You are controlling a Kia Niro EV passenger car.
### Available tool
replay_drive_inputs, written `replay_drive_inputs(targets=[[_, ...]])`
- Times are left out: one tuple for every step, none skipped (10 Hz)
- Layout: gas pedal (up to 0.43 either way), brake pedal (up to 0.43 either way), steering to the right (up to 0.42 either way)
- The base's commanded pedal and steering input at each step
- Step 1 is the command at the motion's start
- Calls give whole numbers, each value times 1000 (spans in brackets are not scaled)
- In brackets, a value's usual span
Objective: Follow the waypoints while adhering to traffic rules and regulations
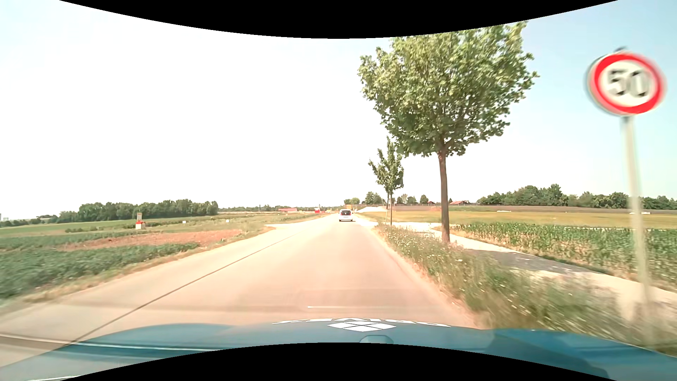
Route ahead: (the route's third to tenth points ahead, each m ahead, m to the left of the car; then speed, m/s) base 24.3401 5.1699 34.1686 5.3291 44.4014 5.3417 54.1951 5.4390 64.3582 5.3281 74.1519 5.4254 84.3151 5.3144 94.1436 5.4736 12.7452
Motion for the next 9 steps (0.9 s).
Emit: replay_drive_inputs(targets=[[98, 0, -3], [98, 0, -3], [98, 0, -4], [98, 0, -3], [98, 0, -3], [98, 0, -3], [98, 0, -4], [98, 0, -4], [98, 0, -5]])
